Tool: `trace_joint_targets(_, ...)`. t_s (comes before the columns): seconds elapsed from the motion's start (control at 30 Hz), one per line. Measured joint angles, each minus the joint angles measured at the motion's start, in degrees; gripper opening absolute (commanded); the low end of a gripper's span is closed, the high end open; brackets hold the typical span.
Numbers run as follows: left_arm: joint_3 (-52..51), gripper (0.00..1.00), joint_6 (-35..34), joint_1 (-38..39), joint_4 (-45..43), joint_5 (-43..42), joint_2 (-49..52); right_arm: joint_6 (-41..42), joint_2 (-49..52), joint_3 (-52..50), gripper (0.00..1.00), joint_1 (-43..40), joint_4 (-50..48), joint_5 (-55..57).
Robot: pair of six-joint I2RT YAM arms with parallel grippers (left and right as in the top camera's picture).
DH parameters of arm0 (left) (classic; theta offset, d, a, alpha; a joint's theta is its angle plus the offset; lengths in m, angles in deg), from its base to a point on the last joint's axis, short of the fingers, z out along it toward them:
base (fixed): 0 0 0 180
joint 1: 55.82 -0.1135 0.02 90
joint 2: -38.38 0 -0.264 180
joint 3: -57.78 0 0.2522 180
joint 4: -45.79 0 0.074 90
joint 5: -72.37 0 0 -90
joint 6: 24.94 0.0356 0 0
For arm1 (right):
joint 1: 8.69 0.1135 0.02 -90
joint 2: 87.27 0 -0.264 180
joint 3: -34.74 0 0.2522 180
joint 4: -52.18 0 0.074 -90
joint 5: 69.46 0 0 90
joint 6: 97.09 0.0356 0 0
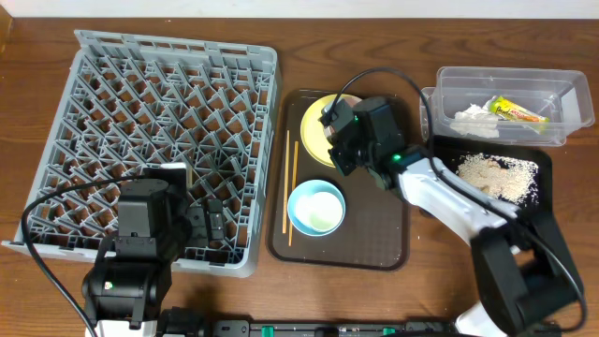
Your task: Sort waste into correct bins and load items into the dishwasher
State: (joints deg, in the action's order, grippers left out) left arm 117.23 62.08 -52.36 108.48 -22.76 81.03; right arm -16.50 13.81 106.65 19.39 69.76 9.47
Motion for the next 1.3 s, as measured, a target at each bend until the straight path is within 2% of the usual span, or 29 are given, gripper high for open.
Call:
trace_joint_targets(0.1, 0.0, 0.98, 0.0, 0.0, 0.0, 0.0, 0.0, -0.5, 2.0, 0.0, 0.02, 0.0, -0.2, 0.8)
trace_joint_targets(0.13, 0.0, 0.98, 0.0, 0.0, 0.0, 0.0, 0.0, -0.6, 2.2, 0.0, 0.08, 0.0, -0.3, 1.0)
trace_joint_targets(0.2, 0.0, 0.98, 0.0, 0.0, 0.0, 0.0, 0.0, -0.6, 2.2, 0.0, 0.26, 0.0, -0.8, 1.4)
trace_joint_targets(0.37, 0.0, 0.98, 0.0, 0.0, 0.1, 0.0, 0.0, -1.1, 2.1, 0.0, 0.33, 0.0, -0.1, 1.7)
trace_joint_targets(0.5, 0.0, 0.98, 0.0, 0.0, 0.1, 0.0, 0.0, 0.0, 0.7, 0.0, 0.37, 0.0, 4.1, 1.8)
trace_joint_targets(0.7, 0.0, 0.98, 0.0, 0.0, 0.1, 0.0, 0.0, 3.2, -12.0, 0.0, 0.43, 0.0, 13.3, -0.4)
trace_joint_targets(0.77, 0.0, 0.98, 0.0, 0.0, 0.1, 0.0, 0.0, 4.4, -16.1, 0.1, 0.44, 0.0, 17.0, -2.3)
trace_joint_targets(0.83, 0.0, 0.98, 0.0, 0.0, 0.1, 0.0, 0.0, 5.2, -18.5, 0.3, 0.39, 0.0, 21.7, -5.0)
trace_joint_targets(1.03, 0.0, 0.98, 0.0, 0.0, 0.1, 0.0, 0.0, 6.7, -16.5, 0.3, 0.33, 0.6, 33.9, -9.2)
trace_joint_targets(1.3, 0.0, 0.98, 0.0, 0.0, 0.1, 0.0, 0.0, 7.1, -11.2, 0.3, 0.29, 2.5, 35.4, -10.4)
